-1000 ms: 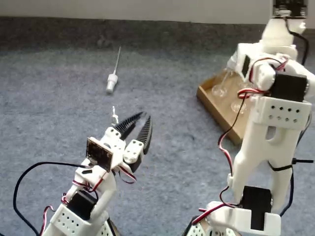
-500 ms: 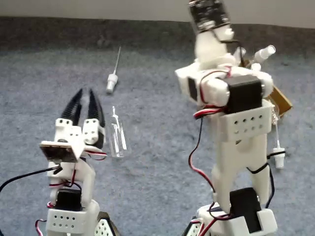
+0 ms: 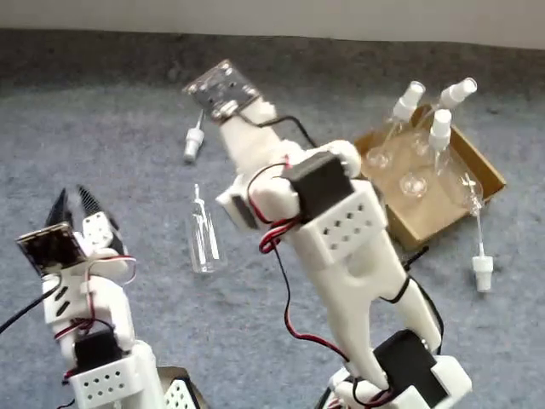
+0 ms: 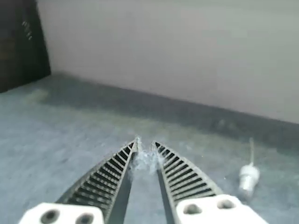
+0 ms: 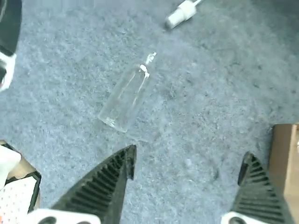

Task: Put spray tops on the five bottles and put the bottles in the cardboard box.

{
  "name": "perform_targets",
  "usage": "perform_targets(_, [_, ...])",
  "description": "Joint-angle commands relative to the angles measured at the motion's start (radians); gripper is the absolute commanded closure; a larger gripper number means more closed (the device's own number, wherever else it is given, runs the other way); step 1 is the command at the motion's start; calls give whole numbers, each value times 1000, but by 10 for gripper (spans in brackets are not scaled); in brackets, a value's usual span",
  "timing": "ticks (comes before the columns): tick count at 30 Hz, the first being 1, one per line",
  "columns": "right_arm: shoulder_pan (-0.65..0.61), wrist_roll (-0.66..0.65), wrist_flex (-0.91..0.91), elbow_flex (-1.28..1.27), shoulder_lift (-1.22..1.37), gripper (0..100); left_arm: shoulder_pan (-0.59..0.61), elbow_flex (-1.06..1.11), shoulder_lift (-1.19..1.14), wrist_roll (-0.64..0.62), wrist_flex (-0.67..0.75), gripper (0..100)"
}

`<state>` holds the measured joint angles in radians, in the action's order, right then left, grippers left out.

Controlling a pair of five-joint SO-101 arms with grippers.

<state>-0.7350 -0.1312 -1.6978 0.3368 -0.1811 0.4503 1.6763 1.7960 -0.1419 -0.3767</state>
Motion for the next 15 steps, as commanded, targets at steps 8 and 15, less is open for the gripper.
perform_targets(8, [-99,138,326,-309,-35,742,331,18,-1,6,-433,995])
perform_targets(15, [-165,221,499,-435,-33,741,358,18,-1,6,-509,995])
